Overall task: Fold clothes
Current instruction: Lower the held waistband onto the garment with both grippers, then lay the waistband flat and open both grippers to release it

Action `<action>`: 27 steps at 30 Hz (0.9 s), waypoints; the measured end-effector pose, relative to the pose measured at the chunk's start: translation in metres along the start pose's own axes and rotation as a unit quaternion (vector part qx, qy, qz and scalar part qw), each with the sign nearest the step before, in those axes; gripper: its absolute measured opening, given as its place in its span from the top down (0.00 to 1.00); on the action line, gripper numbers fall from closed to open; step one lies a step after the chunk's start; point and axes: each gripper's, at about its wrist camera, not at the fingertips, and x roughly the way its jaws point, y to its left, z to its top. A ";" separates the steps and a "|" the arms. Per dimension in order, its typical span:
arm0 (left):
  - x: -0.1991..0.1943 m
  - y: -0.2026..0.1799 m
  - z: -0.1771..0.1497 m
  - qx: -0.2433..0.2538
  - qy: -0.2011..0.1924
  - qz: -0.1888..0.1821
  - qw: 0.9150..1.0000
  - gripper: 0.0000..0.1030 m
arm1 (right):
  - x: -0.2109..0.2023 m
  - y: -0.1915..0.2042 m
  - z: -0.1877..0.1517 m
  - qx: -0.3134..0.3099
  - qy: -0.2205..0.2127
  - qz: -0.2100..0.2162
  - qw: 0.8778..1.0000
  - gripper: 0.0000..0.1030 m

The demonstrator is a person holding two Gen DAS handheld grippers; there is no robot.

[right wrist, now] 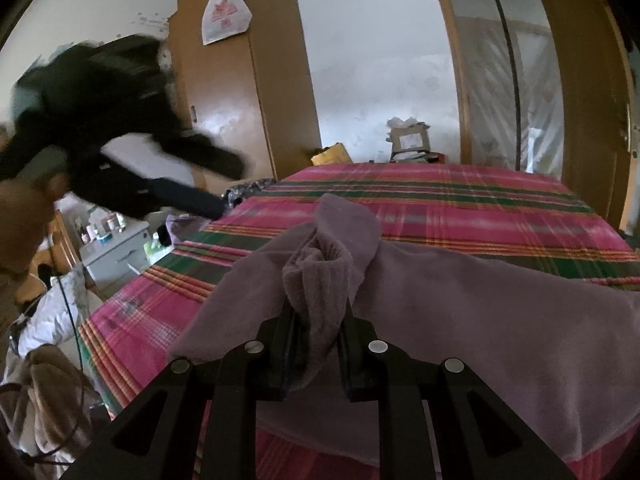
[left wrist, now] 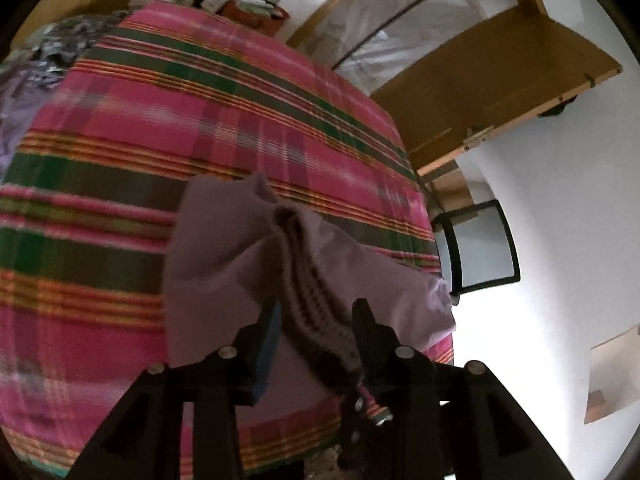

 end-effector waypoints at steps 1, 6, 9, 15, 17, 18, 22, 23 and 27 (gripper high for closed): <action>0.008 -0.004 0.005 0.003 0.007 0.000 1.000 0.63 | 0.000 0.000 0.000 0.000 0.000 0.001 1.000 0.82; 0.038 -0.010 0.022 -0.003 0.033 0.011 0.999 0.63 | -0.001 -0.002 0.001 0.000 -0.002 0.005 1.000 0.82; 0.048 -0.006 0.029 -0.017 0.038 0.025 0.999 0.62 | -0.002 -0.004 0.001 0.000 -0.002 0.010 1.000 0.82; 0.062 -0.011 0.034 -0.004 0.066 0.059 0.996 0.61 | -0.001 -0.008 0.001 0.003 -0.004 0.021 1.000 0.82; 0.070 -0.013 0.036 -0.004 0.075 0.063 0.995 0.61 | -0.001 -0.009 0.000 0.005 -0.004 0.025 1.000 0.82; 0.073 -0.012 0.037 -0.010 0.077 0.063 0.995 0.61 | -0.001 -0.010 0.000 0.007 -0.003 0.027 1.000 0.82; 0.084 -0.013 0.037 -0.019 0.083 0.065 0.994 0.67 | -0.003 -0.014 -0.002 0.008 -0.003 0.033 0.999 0.82; 0.086 -0.015 0.037 -0.015 0.082 0.069 0.994 0.74 | -0.003 -0.016 -0.003 0.009 -0.003 0.034 0.999 0.82; 0.089 -0.027 0.037 0.001 0.073 0.085 0.994 0.80 | -0.007 -0.023 -0.004 0.016 -0.007 0.036 0.999 0.82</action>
